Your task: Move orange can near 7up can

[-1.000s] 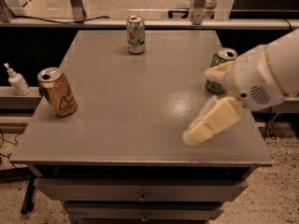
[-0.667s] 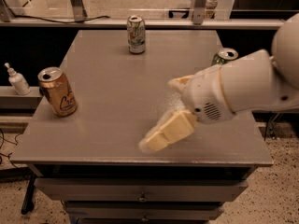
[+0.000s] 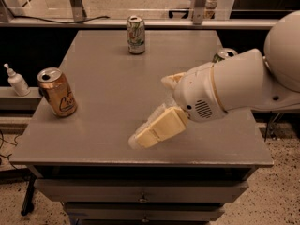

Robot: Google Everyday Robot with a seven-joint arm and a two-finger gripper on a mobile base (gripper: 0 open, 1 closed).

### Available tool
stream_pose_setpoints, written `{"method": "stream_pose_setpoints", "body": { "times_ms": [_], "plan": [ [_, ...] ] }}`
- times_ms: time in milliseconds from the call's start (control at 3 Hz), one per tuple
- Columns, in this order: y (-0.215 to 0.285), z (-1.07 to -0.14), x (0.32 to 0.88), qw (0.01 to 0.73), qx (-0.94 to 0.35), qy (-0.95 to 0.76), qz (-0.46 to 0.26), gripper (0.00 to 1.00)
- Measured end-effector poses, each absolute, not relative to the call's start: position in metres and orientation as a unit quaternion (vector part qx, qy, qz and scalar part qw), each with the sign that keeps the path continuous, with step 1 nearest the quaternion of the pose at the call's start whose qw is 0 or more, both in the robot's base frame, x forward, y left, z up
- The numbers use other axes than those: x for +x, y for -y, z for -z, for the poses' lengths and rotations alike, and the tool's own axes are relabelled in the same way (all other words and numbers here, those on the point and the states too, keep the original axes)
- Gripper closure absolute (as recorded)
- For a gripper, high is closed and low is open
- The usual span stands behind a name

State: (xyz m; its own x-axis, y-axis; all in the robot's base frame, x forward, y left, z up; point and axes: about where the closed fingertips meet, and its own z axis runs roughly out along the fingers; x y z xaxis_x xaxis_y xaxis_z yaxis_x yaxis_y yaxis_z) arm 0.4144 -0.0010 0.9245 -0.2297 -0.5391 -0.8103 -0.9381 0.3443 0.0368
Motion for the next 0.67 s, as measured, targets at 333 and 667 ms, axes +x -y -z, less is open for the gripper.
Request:
{"method": "stream_pose_setpoints", "body": {
  "times_ms": [333,667],
  "plan": [
    [-0.016,-0.926,0.418,0.391,-0.503,-0.718,-0.280,0.00],
    [-0.060,-0.919,0.434,0.426,-0.505,-0.684,-0.309,0.00]
  ]
}}
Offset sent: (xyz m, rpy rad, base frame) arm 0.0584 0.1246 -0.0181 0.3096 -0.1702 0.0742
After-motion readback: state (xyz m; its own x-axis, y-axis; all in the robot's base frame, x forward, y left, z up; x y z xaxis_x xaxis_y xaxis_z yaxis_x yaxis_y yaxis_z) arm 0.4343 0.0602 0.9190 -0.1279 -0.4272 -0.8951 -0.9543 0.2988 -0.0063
